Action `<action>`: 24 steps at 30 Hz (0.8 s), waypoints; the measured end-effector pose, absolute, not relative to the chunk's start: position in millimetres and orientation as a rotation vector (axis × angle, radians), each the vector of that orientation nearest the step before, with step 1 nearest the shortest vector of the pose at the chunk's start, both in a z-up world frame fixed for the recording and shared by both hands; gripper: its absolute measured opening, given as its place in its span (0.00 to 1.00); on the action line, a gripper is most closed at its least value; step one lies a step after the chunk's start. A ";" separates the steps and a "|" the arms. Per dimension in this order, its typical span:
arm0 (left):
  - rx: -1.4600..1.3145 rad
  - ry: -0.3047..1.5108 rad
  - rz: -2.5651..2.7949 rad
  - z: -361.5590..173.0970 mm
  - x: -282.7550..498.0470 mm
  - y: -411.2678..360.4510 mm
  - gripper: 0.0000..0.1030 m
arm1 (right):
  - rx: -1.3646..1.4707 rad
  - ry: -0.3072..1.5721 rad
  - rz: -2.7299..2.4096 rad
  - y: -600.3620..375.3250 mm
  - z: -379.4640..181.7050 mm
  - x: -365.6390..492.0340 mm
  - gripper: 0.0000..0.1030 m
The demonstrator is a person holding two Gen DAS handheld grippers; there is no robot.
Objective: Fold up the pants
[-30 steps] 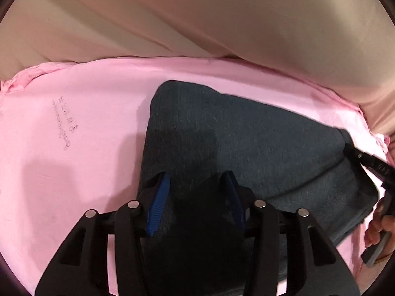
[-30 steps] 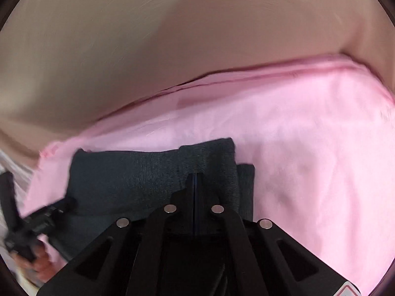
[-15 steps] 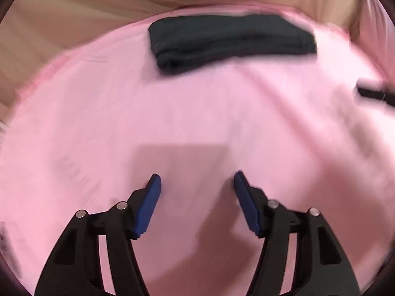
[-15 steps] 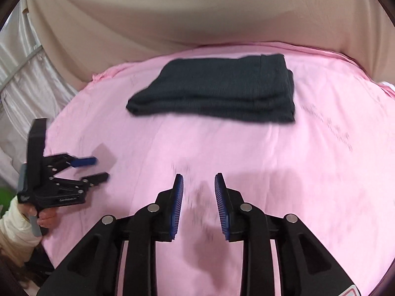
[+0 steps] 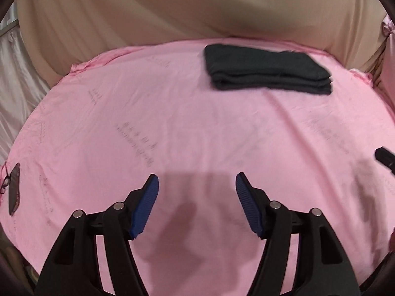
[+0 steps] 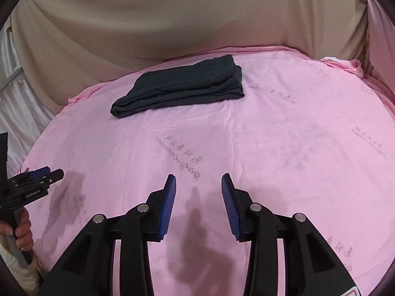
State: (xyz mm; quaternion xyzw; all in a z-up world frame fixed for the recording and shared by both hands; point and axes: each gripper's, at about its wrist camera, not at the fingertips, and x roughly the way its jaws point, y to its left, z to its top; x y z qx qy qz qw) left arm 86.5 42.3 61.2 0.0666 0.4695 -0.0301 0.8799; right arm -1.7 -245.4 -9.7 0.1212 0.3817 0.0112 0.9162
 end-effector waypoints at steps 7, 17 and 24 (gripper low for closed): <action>0.127 0.885 -0.092 76.9 85.8 -13.7 0.65 | 0.217 0.702 -0.072 -232.0 -4.9 -8.6 0.44; 0.112 0.862 -0.085 71.1 79.3 -37.7 0.66 | 0.204 0.669 -0.094 -221.6 -7.7 -12.7 0.46; 0.096 0.849 -0.065 56.2 82.6 -38.2 0.66 | 0.179 0.669 -0.105 -209.5 -19.3 -9.3 0.47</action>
